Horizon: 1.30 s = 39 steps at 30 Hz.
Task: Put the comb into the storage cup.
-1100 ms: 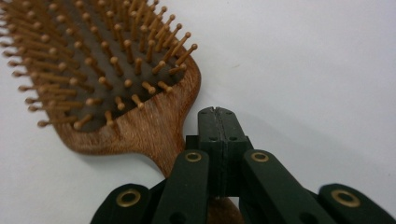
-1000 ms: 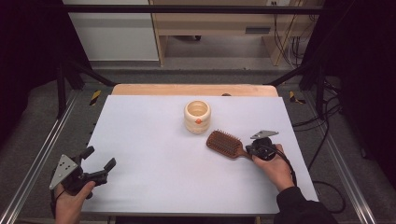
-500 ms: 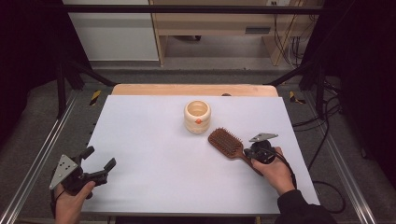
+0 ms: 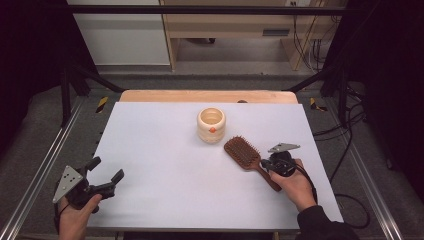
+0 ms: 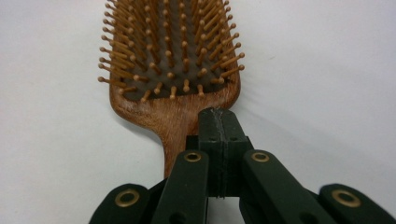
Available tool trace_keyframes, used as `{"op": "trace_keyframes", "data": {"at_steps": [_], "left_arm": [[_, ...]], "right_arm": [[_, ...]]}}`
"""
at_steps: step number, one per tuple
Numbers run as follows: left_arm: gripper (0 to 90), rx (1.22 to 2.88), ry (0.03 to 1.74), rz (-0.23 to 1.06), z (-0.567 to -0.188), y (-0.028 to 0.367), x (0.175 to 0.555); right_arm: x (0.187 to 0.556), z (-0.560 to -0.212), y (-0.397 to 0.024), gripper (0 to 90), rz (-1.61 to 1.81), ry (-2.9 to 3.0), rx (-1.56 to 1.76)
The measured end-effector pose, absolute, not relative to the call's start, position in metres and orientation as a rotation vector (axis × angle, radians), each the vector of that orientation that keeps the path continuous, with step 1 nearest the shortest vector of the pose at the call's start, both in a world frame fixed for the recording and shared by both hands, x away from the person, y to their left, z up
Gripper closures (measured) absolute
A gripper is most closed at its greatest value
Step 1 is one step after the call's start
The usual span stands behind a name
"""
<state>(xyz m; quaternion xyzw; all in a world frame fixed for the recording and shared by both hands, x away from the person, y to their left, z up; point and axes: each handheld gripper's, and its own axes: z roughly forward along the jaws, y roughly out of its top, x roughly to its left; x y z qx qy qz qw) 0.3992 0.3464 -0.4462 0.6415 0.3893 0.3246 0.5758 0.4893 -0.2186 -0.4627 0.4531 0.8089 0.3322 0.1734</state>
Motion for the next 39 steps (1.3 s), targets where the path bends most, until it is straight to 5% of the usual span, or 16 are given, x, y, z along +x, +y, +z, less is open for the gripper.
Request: {"op": "trace_keyframes", "data": {"at_steps": [20,27,39], "left_arm": [[3.3,1.503,0.915,0.763,-0.446,0.346,0.399],[3.0,1.503,0.919,0.761,-0.447,0.346,0.399],[2.7,1.502,0.921,0.763,-0.447,0.346,0.399]], "right_arm": [[0.466,-0.437,-0.228,74.3,1.025,2.284,1.263],[0.462,-0.428,-0.230,49.5,1.025,2.293,1.284],[0.462,-0.424,-0.223,19.9,0.982,2.335,1.274]]}}
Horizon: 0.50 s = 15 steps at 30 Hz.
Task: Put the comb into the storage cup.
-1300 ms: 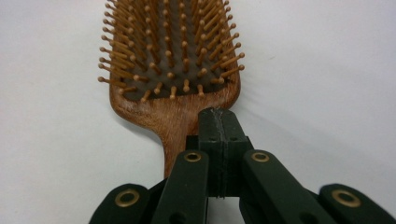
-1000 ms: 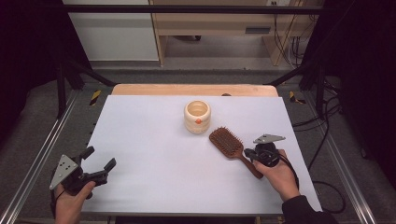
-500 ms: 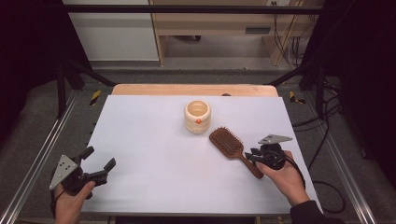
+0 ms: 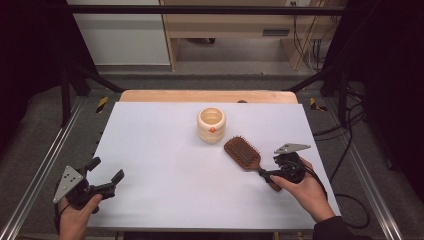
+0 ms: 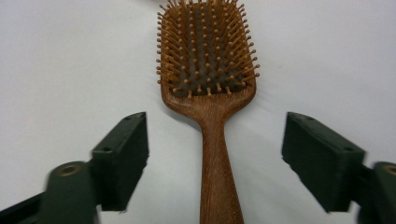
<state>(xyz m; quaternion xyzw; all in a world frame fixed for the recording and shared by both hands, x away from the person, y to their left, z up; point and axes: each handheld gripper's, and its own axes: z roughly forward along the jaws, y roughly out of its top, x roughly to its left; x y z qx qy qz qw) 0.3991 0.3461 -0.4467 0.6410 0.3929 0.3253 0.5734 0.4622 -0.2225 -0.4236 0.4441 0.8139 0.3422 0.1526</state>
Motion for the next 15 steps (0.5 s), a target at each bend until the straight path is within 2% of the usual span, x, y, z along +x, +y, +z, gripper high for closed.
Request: {"op": "trace_keyframes", "data": {"at_steps": [4,15], "left_arm": [[2.6,1.502,0.922,0.761,-0.447,0.346,0.399],[2.6,1.504,0.920,0.761,-0.447,0.346,0.399]], "right_arm": [[0.466,-0.424,-0.218,9.7,0.944,2.354,1.293],[0.474,-0.429,-0.207,7.4,0.859,2.429,1.260]]}}
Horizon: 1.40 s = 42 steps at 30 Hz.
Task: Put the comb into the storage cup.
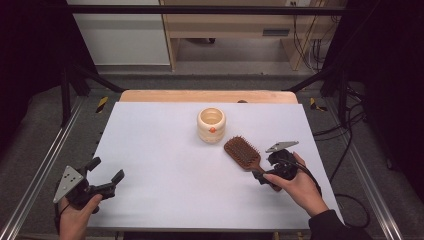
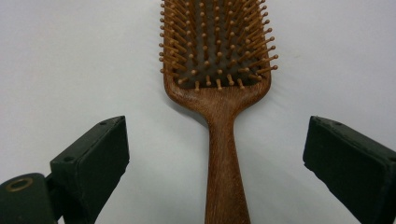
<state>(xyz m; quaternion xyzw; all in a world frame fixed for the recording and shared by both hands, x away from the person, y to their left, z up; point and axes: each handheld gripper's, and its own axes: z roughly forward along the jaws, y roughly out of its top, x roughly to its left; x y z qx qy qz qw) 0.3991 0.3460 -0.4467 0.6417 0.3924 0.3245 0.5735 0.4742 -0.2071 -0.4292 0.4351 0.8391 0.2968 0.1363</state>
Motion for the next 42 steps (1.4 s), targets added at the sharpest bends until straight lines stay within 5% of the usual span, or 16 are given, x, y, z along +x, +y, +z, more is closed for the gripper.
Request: {"op": "trace_keyframes", "data": {"at_steps": [21,42], "left_arm": [[2.6,1.512,0.917,0.758,-0.447,0.345,0.399],[2.6,1.515,0.915,0.761,-0.447,0.345,0.399]], "right_arm": [[0.495,-0.452,-0.200,8.8,0.762,2.483,1.305],[0.497,-0.456,-0.198,46.6,0.711,2.556,1.256]]}}
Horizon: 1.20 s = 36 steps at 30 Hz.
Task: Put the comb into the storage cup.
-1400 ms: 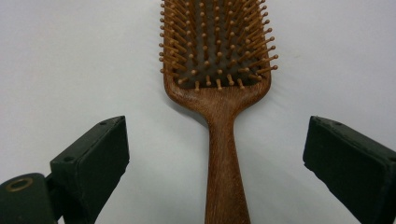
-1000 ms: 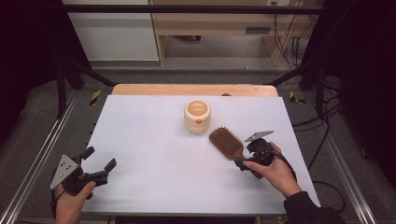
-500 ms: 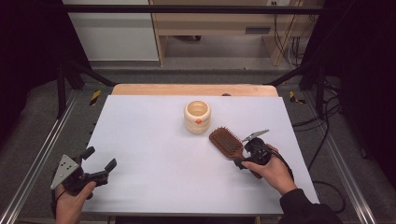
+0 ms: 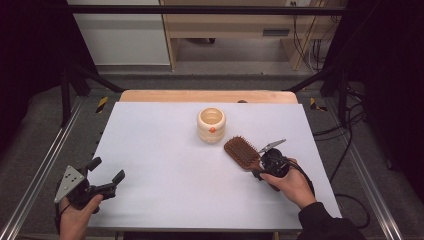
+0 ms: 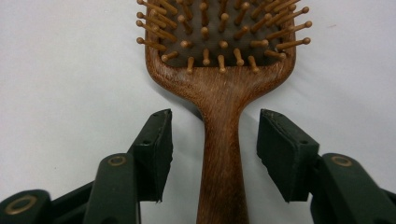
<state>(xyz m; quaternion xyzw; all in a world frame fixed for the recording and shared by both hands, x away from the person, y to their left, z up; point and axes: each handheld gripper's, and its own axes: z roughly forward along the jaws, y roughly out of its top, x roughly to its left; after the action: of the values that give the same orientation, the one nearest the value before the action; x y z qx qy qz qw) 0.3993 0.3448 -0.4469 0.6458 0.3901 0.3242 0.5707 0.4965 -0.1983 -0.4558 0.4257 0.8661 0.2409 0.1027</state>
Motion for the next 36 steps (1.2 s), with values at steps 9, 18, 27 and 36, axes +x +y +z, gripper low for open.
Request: {"op": "trace_keyframes", "data": {"at_steps": [9,18,27,36], "left_arm": [[2.6,1.516,0.915,0.760,-0.4470,0.3448,0.3994],[2.7,1.517,0.914,0.761,-0.4469,0.3448,0.3993],[2.7,1.518,0.915,0.762,-0.4469,0.3447,0.3994],[2.7,1.519,0.915,0.761,-0.4470,0.3444,0.3994]], "right_arm": [[0.4966,-0.4564,-0.1975,54.2,0.696,2.570,1.242],[0.4968,-0.4582,-0.1966,60.5,0.674,2.576,1.226],[0.4972,-0.4578,-0.1978,69.7,0.653,2.567,1.235],[0.4981,-0.4573,-0.1961,70.8,0.626,2.573,1.232]]}}
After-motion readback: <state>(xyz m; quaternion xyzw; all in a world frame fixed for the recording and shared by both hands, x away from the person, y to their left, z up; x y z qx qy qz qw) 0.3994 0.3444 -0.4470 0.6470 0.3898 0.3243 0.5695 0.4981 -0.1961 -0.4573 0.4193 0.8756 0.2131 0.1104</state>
